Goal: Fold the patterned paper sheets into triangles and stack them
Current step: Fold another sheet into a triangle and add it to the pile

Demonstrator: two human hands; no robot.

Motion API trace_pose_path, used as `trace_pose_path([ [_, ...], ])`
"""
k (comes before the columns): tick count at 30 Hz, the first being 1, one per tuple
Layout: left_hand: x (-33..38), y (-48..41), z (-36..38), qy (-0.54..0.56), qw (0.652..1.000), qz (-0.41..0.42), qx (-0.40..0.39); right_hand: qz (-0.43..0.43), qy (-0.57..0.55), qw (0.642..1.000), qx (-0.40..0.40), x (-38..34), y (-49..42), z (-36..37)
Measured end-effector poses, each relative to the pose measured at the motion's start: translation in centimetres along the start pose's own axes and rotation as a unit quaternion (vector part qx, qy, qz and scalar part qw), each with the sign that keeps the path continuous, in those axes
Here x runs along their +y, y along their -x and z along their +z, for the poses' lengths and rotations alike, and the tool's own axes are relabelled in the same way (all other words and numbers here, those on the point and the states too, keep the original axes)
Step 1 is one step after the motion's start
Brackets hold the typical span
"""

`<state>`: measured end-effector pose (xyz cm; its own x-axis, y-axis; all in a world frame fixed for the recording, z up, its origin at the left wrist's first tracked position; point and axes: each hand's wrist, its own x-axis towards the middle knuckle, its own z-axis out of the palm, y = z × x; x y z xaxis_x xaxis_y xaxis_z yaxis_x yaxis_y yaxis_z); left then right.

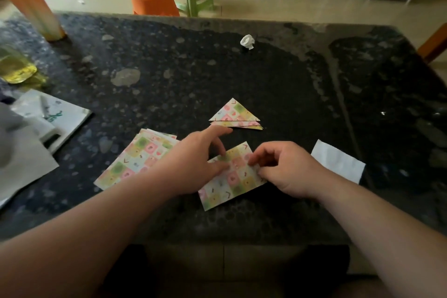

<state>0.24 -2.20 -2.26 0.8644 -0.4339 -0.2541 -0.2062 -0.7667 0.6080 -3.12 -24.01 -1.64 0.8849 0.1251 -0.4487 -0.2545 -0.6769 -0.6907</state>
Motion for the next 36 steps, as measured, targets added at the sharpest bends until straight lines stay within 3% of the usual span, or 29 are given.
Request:
trace_pose_path([
  [9,0.2,-1.1,0.1,0.086,0.993,-0.069,0.046,-0.014,-0.036,0.999,0.034,-0.4,-0.5,0.4],
  [13,0.4,-1.0,-0.3,0.188,0.974,-0.121,0.04,-0.012,-0.032,0.999,0.039,-0.4,-0.5,0.4],
  [18,0.1,-0.8,-0.9,0.238,0.956,-0.168,0.034,0.021,-0.017,0.999,0.041,-0.6,-0.8,0.3],
  [22,0.2,-0.6,-0.9,0.258,0.956,-0.134,0.043,-0.008,-0.07,0.993,0.091,-0.5,-0.8,0.3],
  [25,0.3,-0.7,-1.1,0.233,0.96,-0.071,0.137,-0.071,-0.133,0.976,0.157,0.0,-1.1,0.1],
  [29,0.7,0.0,-1.7,0.153,0.96,0.042,0.233,-0.155,-0.125,0.955,0.22,0.1,-0.8,-0.4],
  [32,1.1,0.3,-1.7,0.115,0.974,0.033,0.191,-0.137,-0.064,0.971,0.187,0.3,-0.5,-0.8],
  [36,0.8,0.4,-1.0,-0.009,0.998,-0.026,0.049,-0.059,0.066,0.993,0.075,1.0,-0.7,-0.7],
])
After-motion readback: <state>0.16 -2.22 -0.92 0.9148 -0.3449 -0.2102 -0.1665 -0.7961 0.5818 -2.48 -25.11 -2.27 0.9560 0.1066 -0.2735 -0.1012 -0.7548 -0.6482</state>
